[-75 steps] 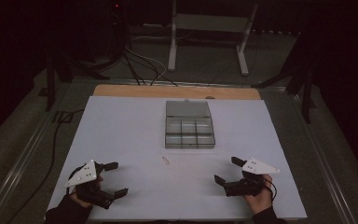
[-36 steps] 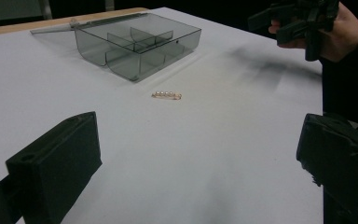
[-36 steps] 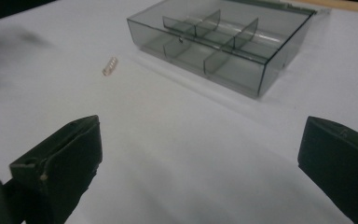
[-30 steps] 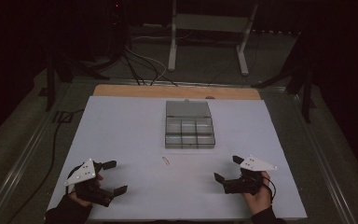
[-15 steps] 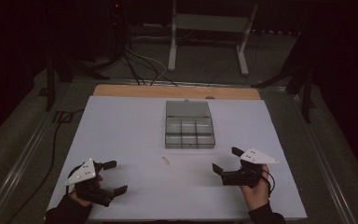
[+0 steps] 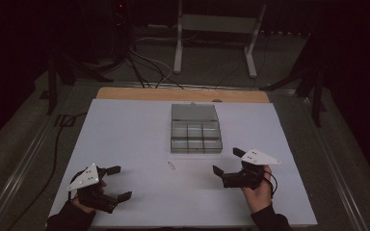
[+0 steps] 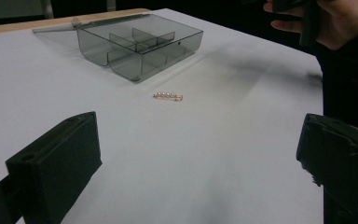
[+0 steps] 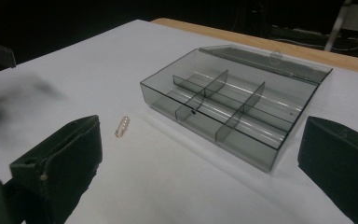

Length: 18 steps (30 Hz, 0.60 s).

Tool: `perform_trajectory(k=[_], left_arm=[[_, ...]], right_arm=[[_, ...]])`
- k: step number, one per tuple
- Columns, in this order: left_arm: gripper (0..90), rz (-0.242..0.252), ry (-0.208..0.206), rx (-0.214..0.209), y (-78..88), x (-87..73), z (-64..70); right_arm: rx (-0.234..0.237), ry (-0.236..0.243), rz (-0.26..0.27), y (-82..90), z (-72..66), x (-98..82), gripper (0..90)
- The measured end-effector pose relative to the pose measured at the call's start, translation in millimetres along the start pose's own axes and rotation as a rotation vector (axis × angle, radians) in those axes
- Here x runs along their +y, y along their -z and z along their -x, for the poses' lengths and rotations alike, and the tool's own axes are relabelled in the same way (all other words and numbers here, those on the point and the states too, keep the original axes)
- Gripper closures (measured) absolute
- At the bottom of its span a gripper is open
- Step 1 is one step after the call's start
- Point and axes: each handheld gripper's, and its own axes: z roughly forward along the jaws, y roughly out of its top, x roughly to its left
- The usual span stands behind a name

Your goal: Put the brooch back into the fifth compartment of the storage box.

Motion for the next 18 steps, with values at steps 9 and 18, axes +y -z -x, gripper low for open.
perform_trajectory(k=[9,18], left_arm=[[1.2,0.001,0.002,0.002,0.6,-0.2,-0.1],[1.2,0.004,0.001,0.002,1.7,0.2,-0.4]], right_arm=[[0.038,0.024,-0.019,-16.8,-11.6,5.2,2.7],[0.092,0.041,-0.021,-36.2,-25.1,13.7,1.2]])
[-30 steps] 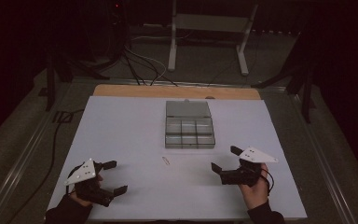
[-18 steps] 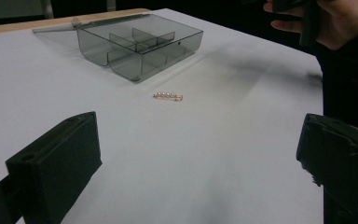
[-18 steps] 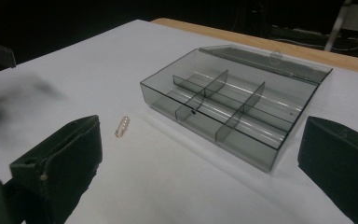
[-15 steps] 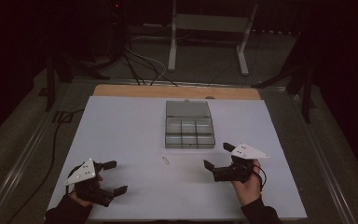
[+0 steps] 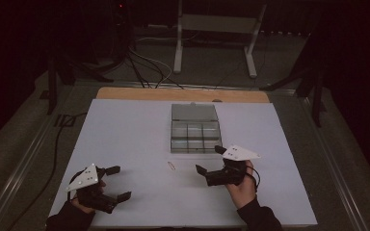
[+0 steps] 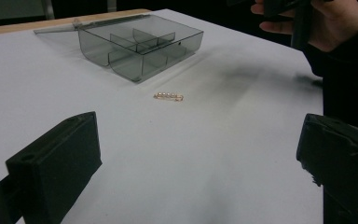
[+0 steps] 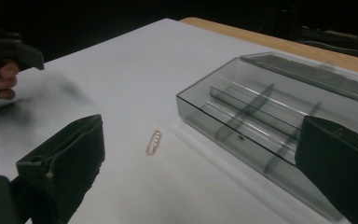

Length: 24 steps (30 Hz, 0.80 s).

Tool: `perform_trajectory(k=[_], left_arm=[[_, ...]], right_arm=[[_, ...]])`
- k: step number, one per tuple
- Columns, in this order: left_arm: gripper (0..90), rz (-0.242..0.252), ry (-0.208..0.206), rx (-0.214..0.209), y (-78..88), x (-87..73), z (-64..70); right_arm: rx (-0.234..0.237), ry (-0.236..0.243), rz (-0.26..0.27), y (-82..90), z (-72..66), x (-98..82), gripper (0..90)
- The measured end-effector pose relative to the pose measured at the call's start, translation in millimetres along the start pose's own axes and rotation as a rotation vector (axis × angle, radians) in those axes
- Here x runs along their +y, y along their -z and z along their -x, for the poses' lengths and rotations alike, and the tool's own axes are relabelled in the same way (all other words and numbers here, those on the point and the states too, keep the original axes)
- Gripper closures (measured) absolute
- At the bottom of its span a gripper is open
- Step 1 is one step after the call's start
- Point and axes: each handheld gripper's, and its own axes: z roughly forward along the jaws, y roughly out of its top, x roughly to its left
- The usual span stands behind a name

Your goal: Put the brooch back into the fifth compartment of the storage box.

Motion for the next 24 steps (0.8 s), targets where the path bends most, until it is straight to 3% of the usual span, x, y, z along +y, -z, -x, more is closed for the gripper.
perform_trajectory(k=[12,24], left_arm=[[1.2,0.001,-0.001,0.001,0.7,-0.2,0.5],[1.2,-0.002,-0.009,0.000,1.0,-0.2,1.3]], right_arm=[[0.044,-0.015,-0.036,-27.7,-9.4,4.9,0.8],[0.083,-0.070,-0.077,-54.4,-16.3,4.7,0.0]])
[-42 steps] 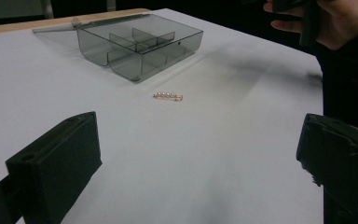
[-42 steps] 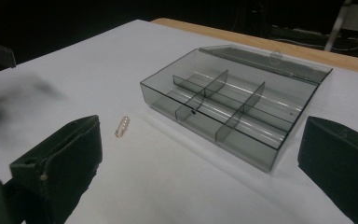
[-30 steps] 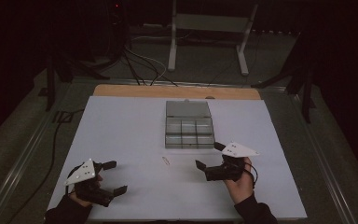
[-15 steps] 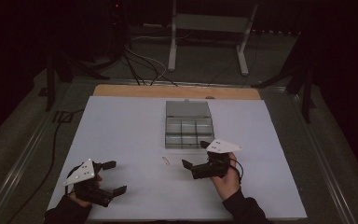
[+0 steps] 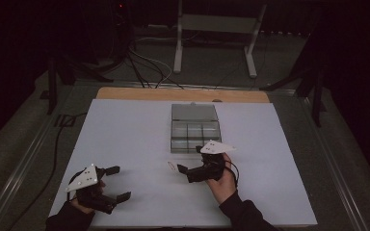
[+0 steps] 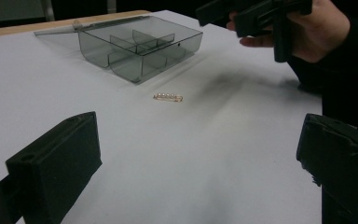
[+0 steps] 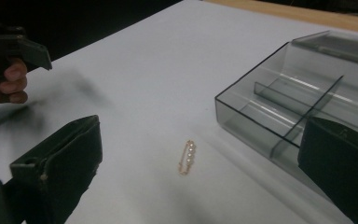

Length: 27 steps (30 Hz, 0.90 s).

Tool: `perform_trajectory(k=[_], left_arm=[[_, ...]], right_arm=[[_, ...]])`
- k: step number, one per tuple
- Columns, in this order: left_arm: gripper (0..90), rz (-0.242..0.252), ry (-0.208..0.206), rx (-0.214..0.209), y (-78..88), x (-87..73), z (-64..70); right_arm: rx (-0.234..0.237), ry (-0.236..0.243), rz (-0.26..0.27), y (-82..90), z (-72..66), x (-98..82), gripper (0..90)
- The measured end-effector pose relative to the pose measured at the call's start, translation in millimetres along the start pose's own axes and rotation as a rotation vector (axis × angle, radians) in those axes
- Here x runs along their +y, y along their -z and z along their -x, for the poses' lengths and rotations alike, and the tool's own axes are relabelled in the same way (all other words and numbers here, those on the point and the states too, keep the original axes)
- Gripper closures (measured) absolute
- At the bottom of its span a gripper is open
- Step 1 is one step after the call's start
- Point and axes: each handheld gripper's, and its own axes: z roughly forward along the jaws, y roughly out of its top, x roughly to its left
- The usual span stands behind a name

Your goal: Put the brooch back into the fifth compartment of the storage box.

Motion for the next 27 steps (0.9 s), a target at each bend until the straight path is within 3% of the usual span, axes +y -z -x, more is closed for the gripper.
perform_trajectory(k=[9,17,20,26,27], left_arm=[[1.2,0.004,0.003,-0.002,0.6,0.1,0.2],[1.2,0.002,0.001,-0.005,0.1,0.0,-0.1],[1.2,0.005,0.002,-0.005,0.4,0.3,0.0],[1.2,0.006,0.002,-0.006,1.2,0.1,-0.1],[1.2,0.004,0.000,-0.005,1.1,0.1,-0.2]], right_arm=[[-0.004,-0.033,-0.049,-23.8,-6.7,-1.8,0.0],[0.003,-0.032,-0.090,-38.6,-9.9,-3.0,0.0],[-0.024,-0.015,-0.107,-43.8,-10.1,-3.3,0.0],[-0.020,-0.022,-0.184,-52.1,-12.2,-2.4,0.0],[-0.043,-0.036,-0.200,-56.3,-14.0,-1.8,0.0]])
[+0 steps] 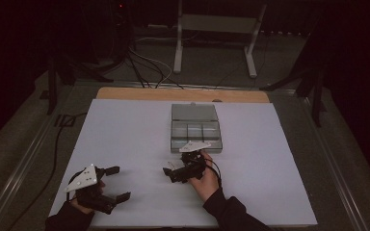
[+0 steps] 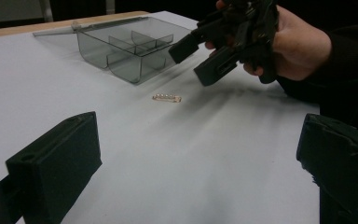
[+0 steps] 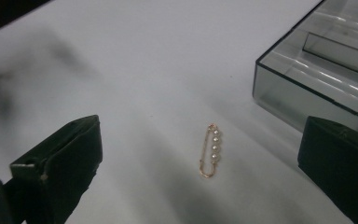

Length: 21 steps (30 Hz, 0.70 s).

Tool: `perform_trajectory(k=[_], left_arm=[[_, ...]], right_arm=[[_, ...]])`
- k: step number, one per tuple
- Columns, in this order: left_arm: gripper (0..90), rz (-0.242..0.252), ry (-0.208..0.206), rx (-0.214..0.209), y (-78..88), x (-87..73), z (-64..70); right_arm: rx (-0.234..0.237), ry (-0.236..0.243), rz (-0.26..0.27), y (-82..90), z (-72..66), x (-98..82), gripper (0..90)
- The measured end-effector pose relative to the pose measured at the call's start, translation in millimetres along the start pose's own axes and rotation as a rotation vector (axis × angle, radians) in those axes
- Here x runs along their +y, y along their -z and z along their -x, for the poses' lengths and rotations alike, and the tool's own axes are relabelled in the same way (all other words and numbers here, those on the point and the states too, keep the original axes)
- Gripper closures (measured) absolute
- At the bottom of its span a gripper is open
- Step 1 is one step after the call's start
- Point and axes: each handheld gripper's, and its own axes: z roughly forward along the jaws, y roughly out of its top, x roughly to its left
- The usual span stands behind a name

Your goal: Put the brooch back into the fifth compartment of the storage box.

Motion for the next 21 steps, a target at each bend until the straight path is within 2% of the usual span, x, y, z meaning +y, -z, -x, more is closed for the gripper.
perform_trajectory(k=[1,6,7,9,16,21], left_arm=[[1.2,-0.001,0.000,0.000,-0.1,-0.1,-0.1],[1.2,0.000,0.004,-0.003,-0.6,0.0,-0.4],[1.2,0.000,0.003,-0.004,-0.9,0.0,-0.4],[1.2,0.001,0.004,-0.004,-0.9,0.1,0.0],[1.2,-0.002,0.002,-0.003,-0.5,-0.2,-0.1],[1.2,-0.003,0.001,-0.003,-0.7,-0.2,-0.1]], right_arm=[[-0.021,-0.007,-0.008,-1.9,-0.7,0.9,0.0],[-0.043,-0.047,-0.047,-8.9,0.4,1.6,4.0],[-0.039,-0.055,-0.054,-9.4,0.1,1.9,7.6],[-0.061,-0.051,-0.066,-10.6,-2.1,2.8,10.3],[-0.077,-0.084,-0.111,-15.9,-1.7,6.0,27.8],[-0.082,-0.096,-0.148,-21.6,-0.3,4.6,44.5]])
